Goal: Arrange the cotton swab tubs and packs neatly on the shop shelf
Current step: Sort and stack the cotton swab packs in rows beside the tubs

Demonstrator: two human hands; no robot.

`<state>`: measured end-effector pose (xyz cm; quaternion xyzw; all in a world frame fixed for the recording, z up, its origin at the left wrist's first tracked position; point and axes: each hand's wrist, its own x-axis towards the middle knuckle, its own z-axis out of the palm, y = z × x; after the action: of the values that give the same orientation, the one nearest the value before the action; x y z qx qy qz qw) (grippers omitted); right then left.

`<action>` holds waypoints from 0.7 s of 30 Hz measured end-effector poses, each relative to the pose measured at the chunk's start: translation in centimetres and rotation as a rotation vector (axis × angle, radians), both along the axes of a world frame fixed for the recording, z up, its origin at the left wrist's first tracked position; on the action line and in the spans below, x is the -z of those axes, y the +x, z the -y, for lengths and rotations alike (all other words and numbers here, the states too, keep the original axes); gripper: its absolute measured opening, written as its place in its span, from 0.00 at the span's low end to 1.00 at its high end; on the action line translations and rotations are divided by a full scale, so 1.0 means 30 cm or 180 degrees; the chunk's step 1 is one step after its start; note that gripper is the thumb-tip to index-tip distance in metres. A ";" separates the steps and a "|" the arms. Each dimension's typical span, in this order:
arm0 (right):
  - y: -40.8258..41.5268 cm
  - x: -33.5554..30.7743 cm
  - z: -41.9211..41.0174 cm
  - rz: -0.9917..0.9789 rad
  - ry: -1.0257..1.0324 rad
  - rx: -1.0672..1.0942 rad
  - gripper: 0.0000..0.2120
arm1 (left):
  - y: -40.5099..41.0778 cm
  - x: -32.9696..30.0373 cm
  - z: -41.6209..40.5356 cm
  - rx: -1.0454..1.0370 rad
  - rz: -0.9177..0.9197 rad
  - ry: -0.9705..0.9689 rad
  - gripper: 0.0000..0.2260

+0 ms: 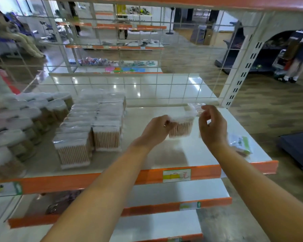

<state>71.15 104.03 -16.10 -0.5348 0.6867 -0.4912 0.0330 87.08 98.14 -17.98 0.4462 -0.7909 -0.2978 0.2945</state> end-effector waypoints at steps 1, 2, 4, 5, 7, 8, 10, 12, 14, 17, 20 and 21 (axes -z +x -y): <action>0.026 -0.005 0.000 0.0029 -0.0034 -0.0006 0.12 | 0.023 -0.006 0.004 0.0009 -0.0027 0.0032 0.10; 0.050 -0.008 0.001 0.0039 -0.0058 -0.0013 0.12 | 0.043 -0.011 0.008 0.0007 -0.0060 0.0065 0.10; 0.099 -0.008 0.004 -0.0007 -0.0060 -0.0067 0.10 | 0.079 -0.022 0.011 -0.0026 -0.0095 0.0111 0.10; 0.123 -0.007 0.006 -0.0073 -0.0036 -0.0117 0.09 | 0.094 -0.028 0.012 -0.0047 -0.0106 0.0120 0.11; 0.167 -0.006 0.007 -0.0182 0.0077 -0.0231 0.08 | 0.118 -0.041 0.008 -0.0079 -0.0175 0.0160 0.13; 0.186 -0.008 0.006 -0.0192 0.0147 -0.0293 0.08 | 0.128 -0.047 0.003 -0.0082 -0.0240 0.0192 0.14; 0.220 -0.012 0.002 -0.0188 0.0285 -0.0381 0.08 | 0.146 -0.059 -0.014 -0.0093 -0.0328 0.0236 0.14; 0.247 -0.017 -0.005 -0.0139 0.0394 -0.0442 0.09 | 0.162 -0.067 -0.033 -0.0131 -0.0338 0.0236 0.15; 0.271 -0.023 -0.013 -0.0063 0.0453 -0.0518 0.09 | 0.176 -0.074 -0.047 -0.0153 -0.0361 0.0206 0.15; 0.304 -0.032 -0.022 0.0003 0.0595 -0.0654 0.10 | 0.192 -0.081 -0.060 -0.0207 -0.0362 0.0115 0.15; 0.331 -0.047 -0.027 -0.0005 0.0730 -0.0754 0.12 | 0.200 -0.088 -0.070 -0.0327 -0.0423 0.0067 0.13; 0.337 -0.053 -0.030 0.0000 0.0718 -0.0784 0.12 | 0.203 -0.090 -0.072 -0.0355 -0.0454 0.0046 0.13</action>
<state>81.27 104.93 -14.50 -0.6078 0.6667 -0.4033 0.1527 93.17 100.29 -15.27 0.4692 -0.7397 -0.3176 0.3630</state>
